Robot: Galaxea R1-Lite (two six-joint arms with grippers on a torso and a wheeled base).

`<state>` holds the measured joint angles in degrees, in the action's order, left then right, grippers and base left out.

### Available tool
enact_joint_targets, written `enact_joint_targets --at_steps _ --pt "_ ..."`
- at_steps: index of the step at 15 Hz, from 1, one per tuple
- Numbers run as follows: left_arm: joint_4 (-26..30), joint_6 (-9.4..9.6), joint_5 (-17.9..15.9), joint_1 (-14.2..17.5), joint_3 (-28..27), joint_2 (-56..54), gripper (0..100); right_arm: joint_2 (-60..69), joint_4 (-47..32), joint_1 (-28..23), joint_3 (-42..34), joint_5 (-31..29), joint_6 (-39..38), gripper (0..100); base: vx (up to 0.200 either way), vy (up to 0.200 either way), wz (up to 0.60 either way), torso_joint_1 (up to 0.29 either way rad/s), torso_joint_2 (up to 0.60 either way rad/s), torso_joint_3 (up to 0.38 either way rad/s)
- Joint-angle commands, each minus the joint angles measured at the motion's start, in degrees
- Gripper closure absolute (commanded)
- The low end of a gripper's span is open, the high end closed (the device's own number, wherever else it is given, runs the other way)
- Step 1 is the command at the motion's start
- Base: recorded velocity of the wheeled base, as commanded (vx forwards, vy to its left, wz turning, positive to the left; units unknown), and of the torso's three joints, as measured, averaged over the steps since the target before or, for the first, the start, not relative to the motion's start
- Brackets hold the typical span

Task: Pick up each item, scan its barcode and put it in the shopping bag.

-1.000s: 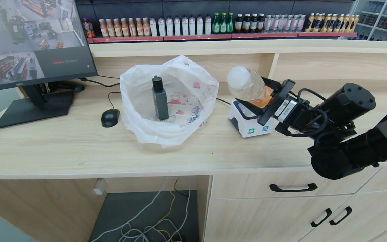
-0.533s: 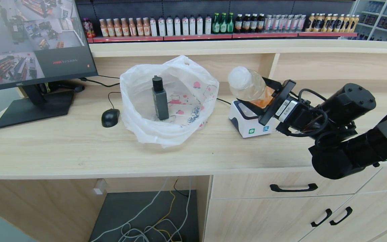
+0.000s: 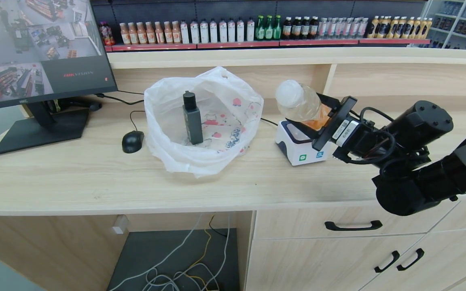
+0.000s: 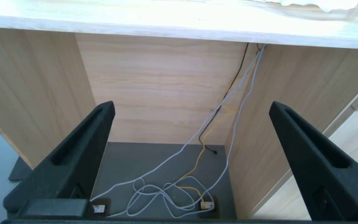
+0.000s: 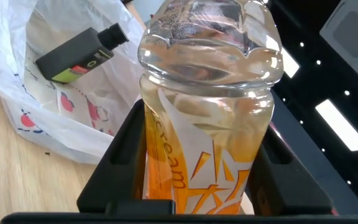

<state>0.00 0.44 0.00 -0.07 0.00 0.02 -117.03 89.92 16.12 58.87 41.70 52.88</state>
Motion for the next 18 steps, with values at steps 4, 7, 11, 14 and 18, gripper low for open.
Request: enact_joint_targets --at_steps 4,7,11,14,18 --pt "0.0 0.00 0.0 0.0 0.0 0.0 0 0.8 0.1 0.3 0.3 -0.1 -1.1 100 0.000 0.000 0.00 0.000 0.00 0.000" --pt "0.0 0.00 0.0 0.0 0.0 0.0 0 2.5 0.1 0.3 -0.1 -0.1 -2.9 100 0.000 0.000 0.00 0.000 0.00 0.000" --pt "0.0 0.00 0.0 0.0 0.0 0.0 0 5.4 0.1 0.4 -0.3 -2.6 -8.0 100 0.000 0.000 0.00 0.000 0.00 0.000" --pt "0.0 0.26 0.0 0.0 0.0 0.0 0 8.0 0.1 0.3 -0.6 -7.3 -13.6 100 0.000 0.000 0.00 0.000 0.00 0.000" --pt "0.0 0.18 0.0 0.0 0.0 0.0 0 12.2 0.1 0.2 -4.3 -18.0 -23.4 100 0.000 0.000 0.00 0.000 0.00 0.000"
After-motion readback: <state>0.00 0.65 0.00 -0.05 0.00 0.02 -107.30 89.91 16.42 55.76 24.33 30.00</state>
